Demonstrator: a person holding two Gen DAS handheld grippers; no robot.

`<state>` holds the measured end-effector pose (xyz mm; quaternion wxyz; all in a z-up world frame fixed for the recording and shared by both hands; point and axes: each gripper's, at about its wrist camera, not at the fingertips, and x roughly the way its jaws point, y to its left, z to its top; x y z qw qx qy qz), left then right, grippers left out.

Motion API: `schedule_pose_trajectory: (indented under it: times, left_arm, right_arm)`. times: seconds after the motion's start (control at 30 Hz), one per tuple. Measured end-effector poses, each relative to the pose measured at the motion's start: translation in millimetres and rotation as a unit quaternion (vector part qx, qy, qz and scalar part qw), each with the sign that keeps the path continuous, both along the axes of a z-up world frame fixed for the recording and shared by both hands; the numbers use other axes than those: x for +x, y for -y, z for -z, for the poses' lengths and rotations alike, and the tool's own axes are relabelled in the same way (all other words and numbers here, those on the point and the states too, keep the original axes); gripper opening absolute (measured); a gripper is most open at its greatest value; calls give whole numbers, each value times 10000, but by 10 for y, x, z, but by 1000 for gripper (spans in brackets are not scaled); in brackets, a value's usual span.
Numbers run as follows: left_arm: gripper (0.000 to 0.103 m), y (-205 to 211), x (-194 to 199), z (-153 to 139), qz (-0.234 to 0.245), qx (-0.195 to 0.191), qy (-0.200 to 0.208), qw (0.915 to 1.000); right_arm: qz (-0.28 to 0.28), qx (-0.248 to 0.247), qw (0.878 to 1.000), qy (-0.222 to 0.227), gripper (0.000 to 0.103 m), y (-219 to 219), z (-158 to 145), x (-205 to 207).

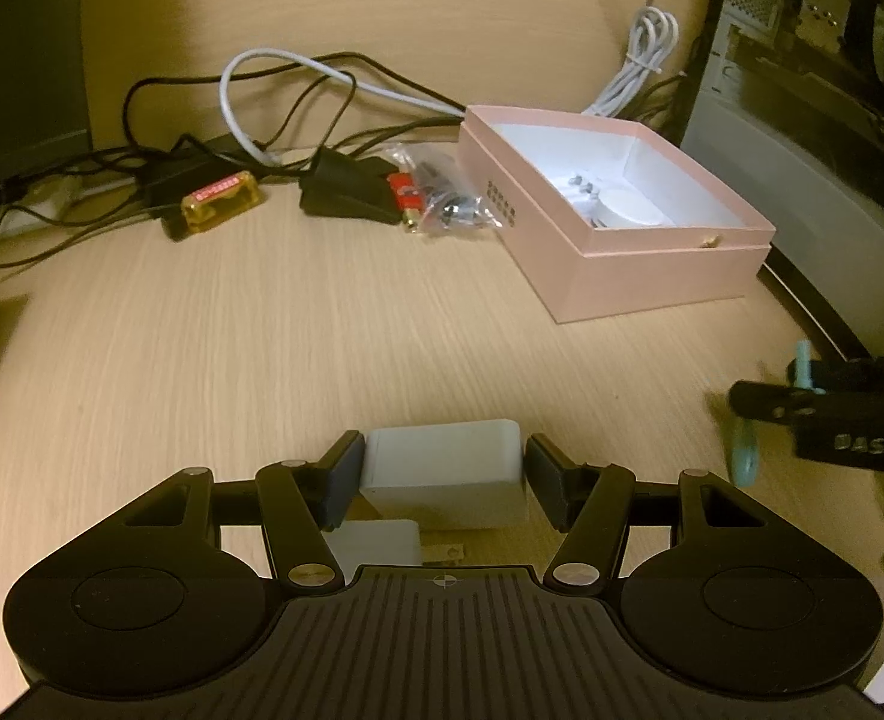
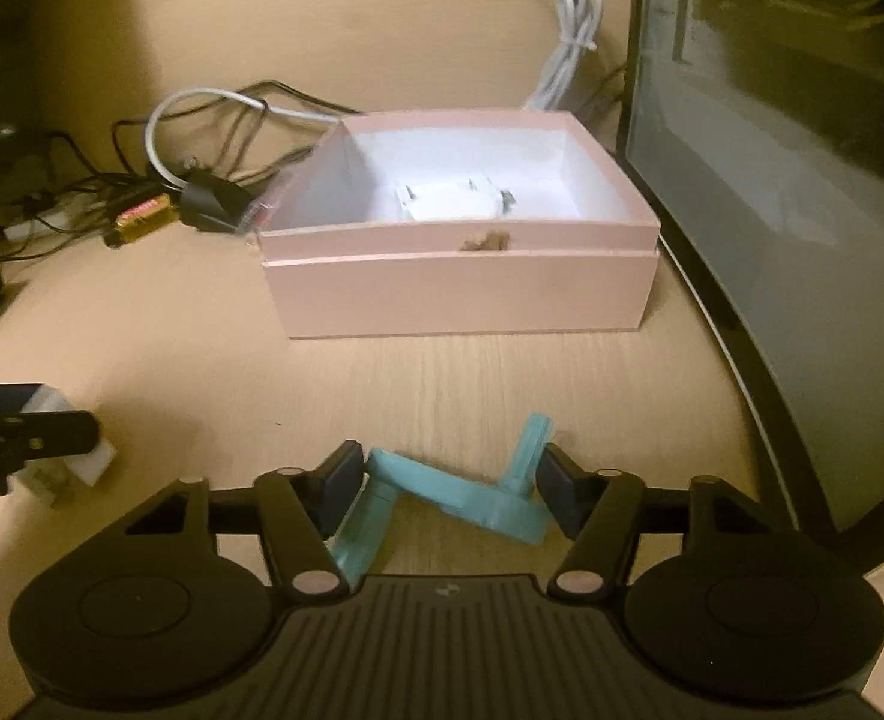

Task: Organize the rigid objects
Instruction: 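Grasp the teal crank handle with the right tool while the left tool holds the cube charger, then lower the white cube charger into the pink box and open the left tool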

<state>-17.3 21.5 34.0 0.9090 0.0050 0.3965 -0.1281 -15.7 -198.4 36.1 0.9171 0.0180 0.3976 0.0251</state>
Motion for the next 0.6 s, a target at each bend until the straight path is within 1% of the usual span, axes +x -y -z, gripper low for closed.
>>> schedule_pose_trajectory:
  times: [0.13, 0.2, 0.27, 0.4, 0.47, 0.53, 0.6]
  left_arm:
    - [64, 3, -3, -1, -2, -17, 0, 10000]
    - [64, -2, -2, -4, 3, -102, -28, 9999]
    - [64, 12, -3, -5, 120, -163, -54, 9998]
    - [64, 86, -15, -1, 359, -96, -20, 9993]
    - [64, 103, -10, -2, 466, -147, -33, 9988]
    - [64, 123, -12, -37, 551, -197, -13, 9983]
    - [63, 138, -3, -133, 651, -280, 65, 9975]
  right_arm:
    - [-120, -24, 9998, 128, 62, 30, -126, -97]
    - [-161, -78, 9996, 204, 62, 38, -189, -138]
    - [-201, -103, 9993, 296, 62, 42, -259, -181]
    - [-263, -74, 9986, 464, 62, 61, -393, -255]
    - [-327, -96, 9979, 557, 62, 57, -454, -295]
    - [-396, -166, 9970, 650, 62, 42, -508, -342]
    - [-462, -225, 9960, 730, 62, 39, -553, -392]
